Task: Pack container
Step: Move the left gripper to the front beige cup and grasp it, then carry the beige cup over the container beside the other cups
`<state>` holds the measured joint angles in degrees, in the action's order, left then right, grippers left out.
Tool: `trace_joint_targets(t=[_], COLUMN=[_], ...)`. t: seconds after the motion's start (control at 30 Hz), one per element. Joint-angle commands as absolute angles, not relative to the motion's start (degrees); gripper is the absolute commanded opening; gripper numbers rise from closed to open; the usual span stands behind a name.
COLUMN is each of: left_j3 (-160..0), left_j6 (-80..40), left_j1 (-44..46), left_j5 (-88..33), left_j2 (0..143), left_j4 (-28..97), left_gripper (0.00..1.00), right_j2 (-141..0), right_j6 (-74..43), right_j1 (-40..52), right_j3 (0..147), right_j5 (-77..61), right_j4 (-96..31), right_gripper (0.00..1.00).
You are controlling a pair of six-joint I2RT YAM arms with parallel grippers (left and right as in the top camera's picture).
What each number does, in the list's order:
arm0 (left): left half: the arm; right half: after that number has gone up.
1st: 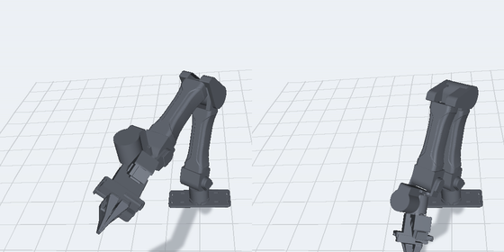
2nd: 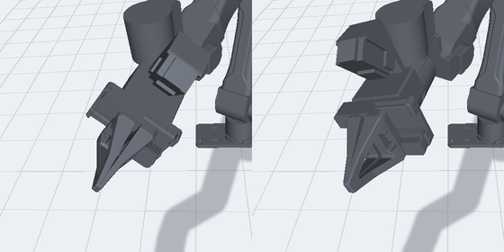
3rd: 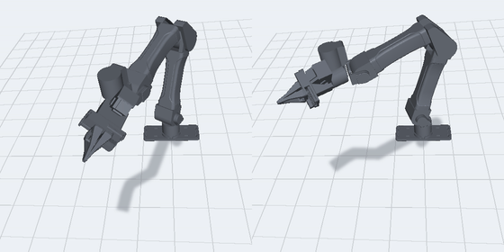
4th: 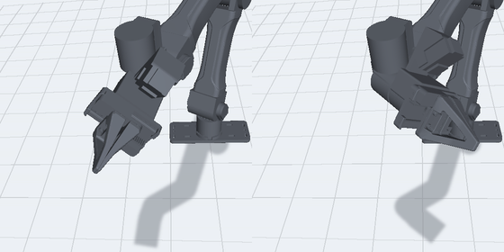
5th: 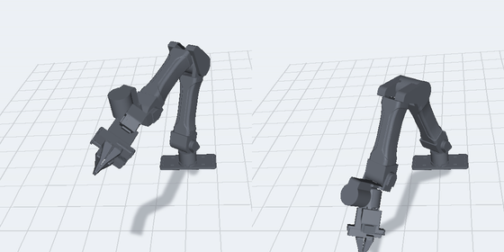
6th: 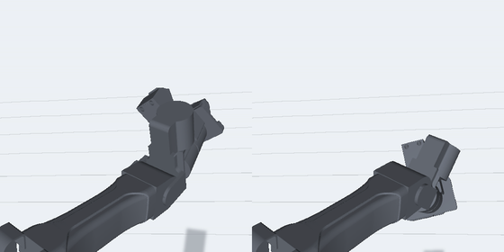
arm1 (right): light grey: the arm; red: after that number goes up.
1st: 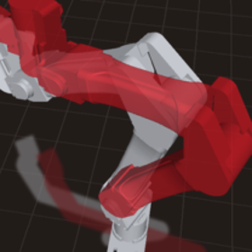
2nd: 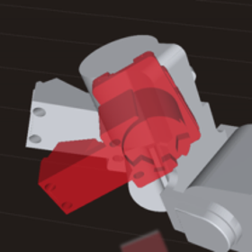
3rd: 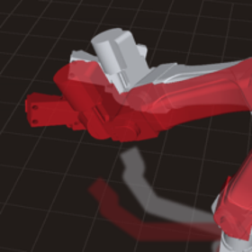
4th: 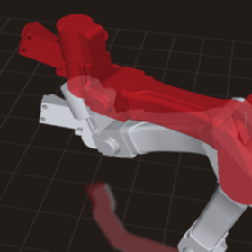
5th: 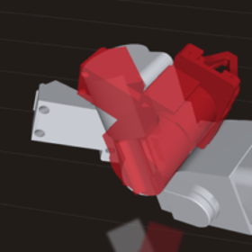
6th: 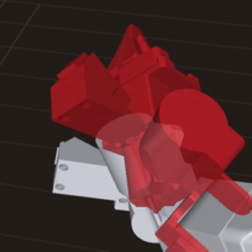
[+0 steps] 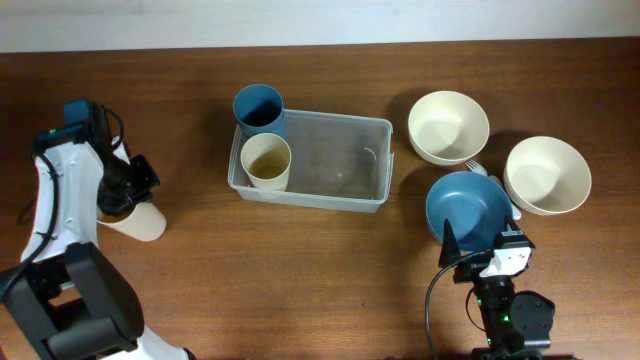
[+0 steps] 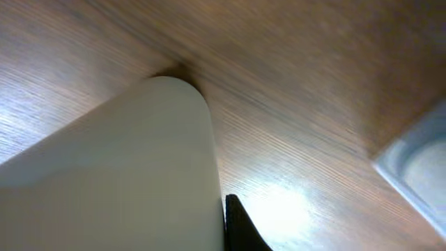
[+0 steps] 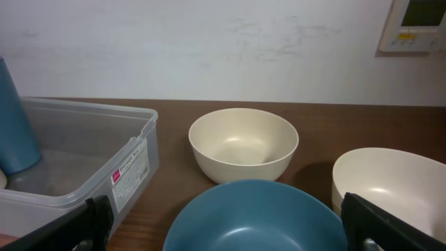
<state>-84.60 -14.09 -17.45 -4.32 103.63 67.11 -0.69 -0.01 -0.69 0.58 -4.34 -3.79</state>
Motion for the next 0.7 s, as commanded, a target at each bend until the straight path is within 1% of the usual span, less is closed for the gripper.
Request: trace_joint_targets(t=[0.0, 0.23, 0.43, 0.57, 0.67], left_j3=[-90.9, -106.7, -120.8, -126.9, -128.0], left_j6=[-12.8, -8.9, -2.9, -2.9, -2.8], left_j1=[-15.9, -9.6, -1.1, 6.0, 11.4], left_j5=[-7.9, -7.7, -7.2, -0.8, 1.6], left_j2=[103.8, 103.8, 103.4, 102.4, 101.1], left_j4=[69.8, 80.2, 87.9, 91.2, 92.0], left_gripper=[0.02, 0.02, 0.02, 0.02, 0.02], right_j2=[-0.2, -0.2, -0.2, -0.2, -0.2], right_j6=[-0.2, -0.2, -0.2, -0.2, -0.2], right_j1=[-0.4, -0.4, -0.4, -0.4, -0.4], right_j3=[0.3, 0.3, 0.3, 0.3, 0.3], right_j5=[-4.1, -4.1, -4.1, -4.1, -4.1], right_j4=[-4.1, -4.1, -4.1, -4.1, -4.1], right_gripper=[0.99, 0.99, 0.99, 0.99, 0.99])
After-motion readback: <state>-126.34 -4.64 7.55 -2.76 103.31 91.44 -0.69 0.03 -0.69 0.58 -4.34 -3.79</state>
